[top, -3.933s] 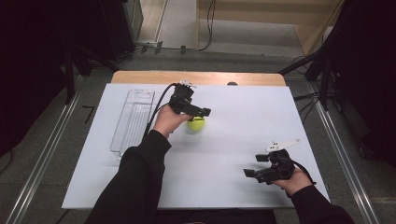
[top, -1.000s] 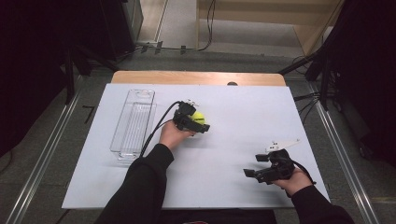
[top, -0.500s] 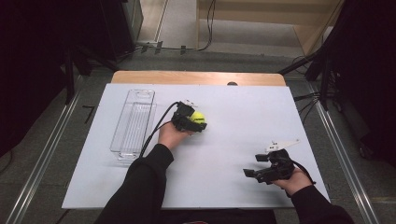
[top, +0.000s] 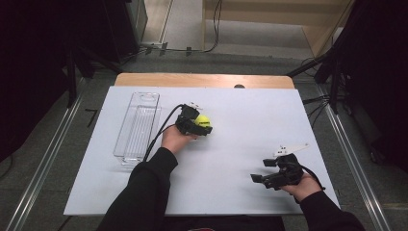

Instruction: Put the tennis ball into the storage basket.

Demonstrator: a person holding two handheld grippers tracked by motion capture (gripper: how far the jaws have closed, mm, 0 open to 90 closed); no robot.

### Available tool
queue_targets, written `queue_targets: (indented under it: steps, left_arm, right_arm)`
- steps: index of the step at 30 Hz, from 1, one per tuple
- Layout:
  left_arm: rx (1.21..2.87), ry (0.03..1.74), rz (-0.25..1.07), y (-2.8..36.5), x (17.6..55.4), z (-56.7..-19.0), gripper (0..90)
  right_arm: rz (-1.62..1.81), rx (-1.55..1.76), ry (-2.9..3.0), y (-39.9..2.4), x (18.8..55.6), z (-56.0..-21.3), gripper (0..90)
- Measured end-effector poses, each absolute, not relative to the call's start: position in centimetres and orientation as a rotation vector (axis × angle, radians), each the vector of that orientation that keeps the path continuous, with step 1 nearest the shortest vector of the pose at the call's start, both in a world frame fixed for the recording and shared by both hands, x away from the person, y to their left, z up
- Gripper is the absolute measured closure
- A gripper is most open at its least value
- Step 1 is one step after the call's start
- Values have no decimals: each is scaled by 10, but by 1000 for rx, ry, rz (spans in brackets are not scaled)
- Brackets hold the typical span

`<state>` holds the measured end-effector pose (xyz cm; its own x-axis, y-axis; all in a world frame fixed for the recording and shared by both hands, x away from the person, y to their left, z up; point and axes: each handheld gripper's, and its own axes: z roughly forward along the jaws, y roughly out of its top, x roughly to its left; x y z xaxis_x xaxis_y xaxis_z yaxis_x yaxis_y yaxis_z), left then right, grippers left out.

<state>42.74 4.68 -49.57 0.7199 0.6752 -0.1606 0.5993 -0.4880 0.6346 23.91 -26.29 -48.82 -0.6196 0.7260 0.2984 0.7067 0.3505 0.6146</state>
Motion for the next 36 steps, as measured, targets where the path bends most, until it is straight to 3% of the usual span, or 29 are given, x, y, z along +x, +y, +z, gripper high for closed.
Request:
queue_targets:
  steps: [36]
  left_arm:
    - [2269,920,-29,64,409,-455,271]
  right_arm:
    - [1151,1352,2552,-263,239,-487,131]
